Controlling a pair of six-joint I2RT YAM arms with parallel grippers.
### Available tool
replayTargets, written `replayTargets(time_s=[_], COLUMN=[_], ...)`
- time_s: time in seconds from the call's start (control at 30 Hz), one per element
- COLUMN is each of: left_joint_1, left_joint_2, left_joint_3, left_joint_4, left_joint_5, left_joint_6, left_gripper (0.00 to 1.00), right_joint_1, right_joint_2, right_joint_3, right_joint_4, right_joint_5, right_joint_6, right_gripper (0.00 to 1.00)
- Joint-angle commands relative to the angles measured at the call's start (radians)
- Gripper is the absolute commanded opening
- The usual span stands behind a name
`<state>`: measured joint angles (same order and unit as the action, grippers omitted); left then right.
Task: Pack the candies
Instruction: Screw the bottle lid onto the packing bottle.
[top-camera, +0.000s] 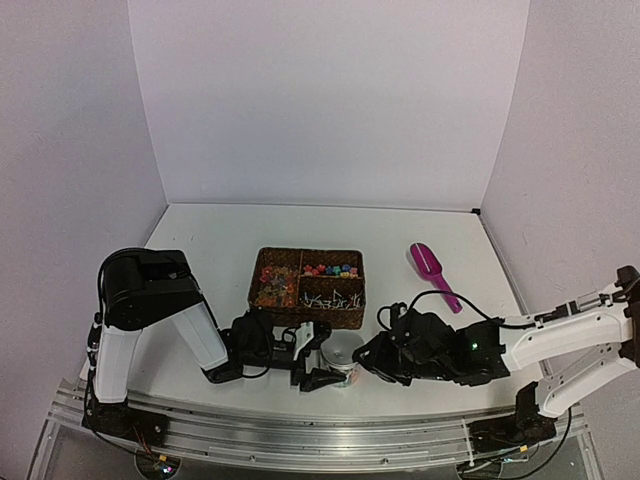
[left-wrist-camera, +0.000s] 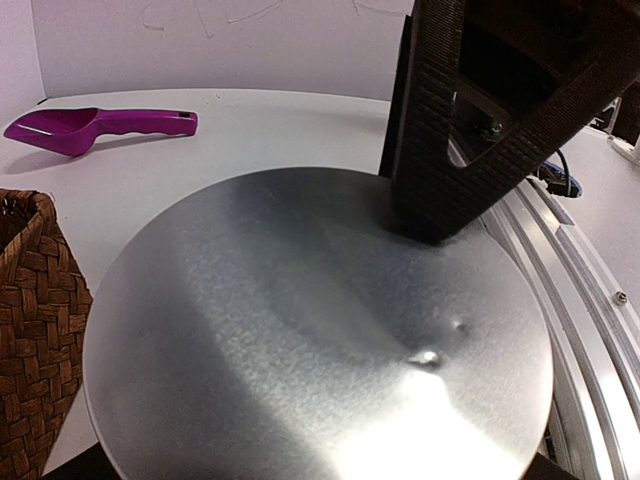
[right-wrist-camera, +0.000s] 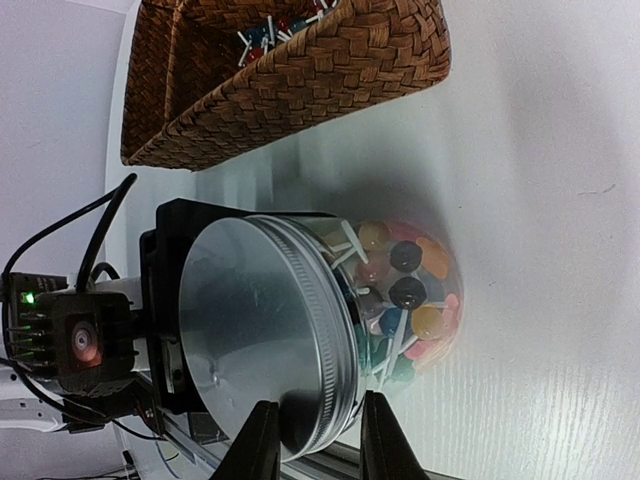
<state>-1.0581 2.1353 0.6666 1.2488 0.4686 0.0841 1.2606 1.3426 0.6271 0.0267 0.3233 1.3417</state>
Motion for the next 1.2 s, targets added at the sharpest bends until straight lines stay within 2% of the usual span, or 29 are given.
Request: replayTargets(time_s=[0.0,0.1,0.2,0.37,0.5,0.63,0.73,0.83,0.93,1.0,1.17], left_joint_1=[0.06,0.061,0.061,0.064,0.066,0.065,0.064,0.062,0.059,0.057,0.054], left_joint_2=[0.027,0.022,0.014,0.006,0.005,0.003,0.0,-0.006,-0.011,-0.012,-0.014], left_joint_3=[0.04,0.034,0.024,0.006,0.002,0.001,0.0,-0.004,-0.009,-0.012,-0.016], left_joint_4=[-0.058,-0.057,-0.051,-0.032,-0.029,-0.028,-0.03,-0.029,-0.03,-0.031,-0.043], left_joint_5=[-0.18,-0.191,-0.185,-0.161,-0.15,-0.133,-0.128,-0.122,-0.116,-0.098,-0.047], left_joint_6=[-0.047,-0.066,-0.074,-0.068,-0.06,-0.048,-0.043,-0.031,-0.023,-0.015,0.013], left_gripper=[0.64,0.64,0.64,0.64,0.64,0.64,0.64,0.64,0.64,0.63,0.62], right_joint_1=[0.071,0.074,0.077,0.077,0.07,0.054,-0.009,-0.089,-0.178,-0.221,-0.296], right_joint_2=[0.088,0.182,0.212,0.117,0.059,-0.052,-0.202,-0.287,-0.265,-0.215,-0.028], right_joint_3=[-0.066,-0.096,-0.128,-0.254,-0.239,-0.144,-0.12,-0.071,0.051,0.124,0.25], right_joint_4=[-0.116,-0.143,-0.109,-0.036,-0.042,-0.059,-0.1,-0.205,-0.317,-0.326,-0.292], right_joint_5=[-0.334,-0.433,-0.458,-0.455,-0.446,-0.348,-0.282,-0.229,-0.179,-0.149,-0.154], right_joint_6=[0.063,0.118,0.115,0.22,0.204,0.07,0.014,-0.063,-0.191,-0.264,-0.377], right_gripper=[0.21,0.18,0.18,0.19,0.2,0.26,0.28,0.3,0.38,0.41,0.39])
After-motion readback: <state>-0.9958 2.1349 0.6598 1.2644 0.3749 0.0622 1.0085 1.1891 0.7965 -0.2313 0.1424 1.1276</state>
